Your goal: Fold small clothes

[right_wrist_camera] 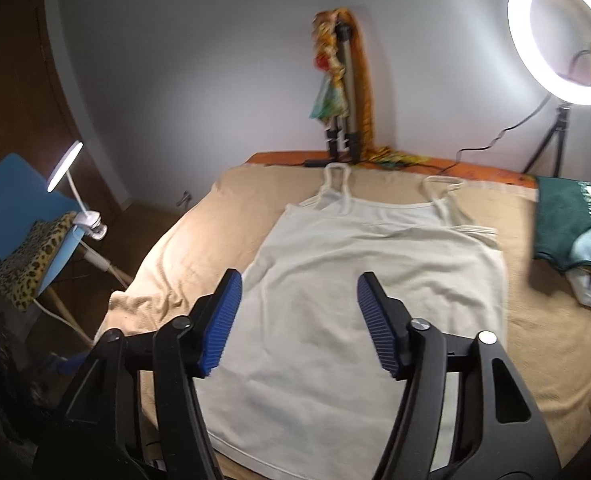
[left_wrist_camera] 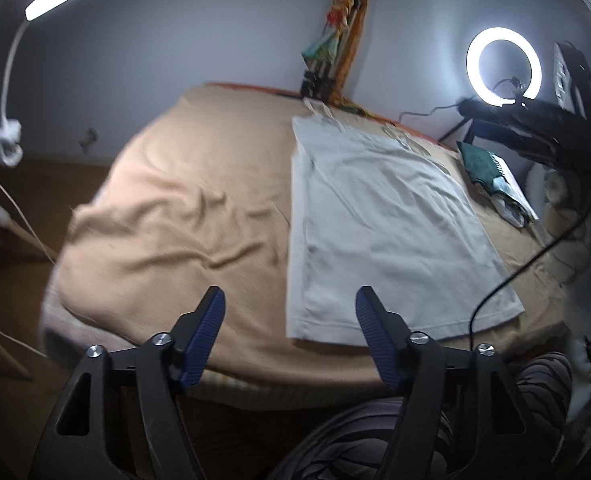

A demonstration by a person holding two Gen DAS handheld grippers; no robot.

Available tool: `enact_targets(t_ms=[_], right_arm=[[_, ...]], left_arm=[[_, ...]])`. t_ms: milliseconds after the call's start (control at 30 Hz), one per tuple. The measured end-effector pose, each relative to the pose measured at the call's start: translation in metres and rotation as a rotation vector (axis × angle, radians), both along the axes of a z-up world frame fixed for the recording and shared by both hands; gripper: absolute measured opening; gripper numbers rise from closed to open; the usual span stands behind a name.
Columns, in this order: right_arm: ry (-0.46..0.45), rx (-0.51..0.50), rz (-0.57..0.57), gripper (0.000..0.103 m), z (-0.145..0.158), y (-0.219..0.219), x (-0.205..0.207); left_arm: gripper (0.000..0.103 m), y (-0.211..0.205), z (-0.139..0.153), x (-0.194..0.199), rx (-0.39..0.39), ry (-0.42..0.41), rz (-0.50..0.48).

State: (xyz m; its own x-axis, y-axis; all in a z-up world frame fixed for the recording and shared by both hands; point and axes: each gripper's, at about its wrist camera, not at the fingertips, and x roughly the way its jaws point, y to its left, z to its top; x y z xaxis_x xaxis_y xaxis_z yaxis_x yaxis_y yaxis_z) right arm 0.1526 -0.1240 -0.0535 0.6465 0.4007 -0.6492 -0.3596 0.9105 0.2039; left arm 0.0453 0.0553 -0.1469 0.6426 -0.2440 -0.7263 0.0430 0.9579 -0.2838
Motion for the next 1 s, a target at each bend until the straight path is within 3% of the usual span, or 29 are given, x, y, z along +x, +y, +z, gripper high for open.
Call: enact_targets(t_ms=[100, 367, 633, 800, 1000], right_arm=[[0.062, 0.028, 0.032, 0.051, -0.011, 0.012, 0.025], [0.173, 0.038, 0.102, 0.046, -0.038, 0.045, 0.088], [0.277, 0.029, 0.080, 0.043, -0.074, 0.076, 0.157], [0.324, 0.006, 0.072, 0.038, -0.096, 0.096, 0.190], [0.357, -0.052, 0.056, 0.036, -0.118, 0.117, 0.220]], left_arm=[[0.058, -0.003, -0.015, 0.003, -0.079, 0.034, -0.024], [0.041, -0.011, -0.042, 0.018, -0.073, 0.089, -0.053], [0.027, -0.007, -0.053, 0.026, -0.087, 0.079, -0.070], [0.011, -0.002, -0.054, 0.030, -0.142, 0.071, -0.089], [0.006, 0.001, -0.057, 0.035, -0.194, 0.067, -0.107]])
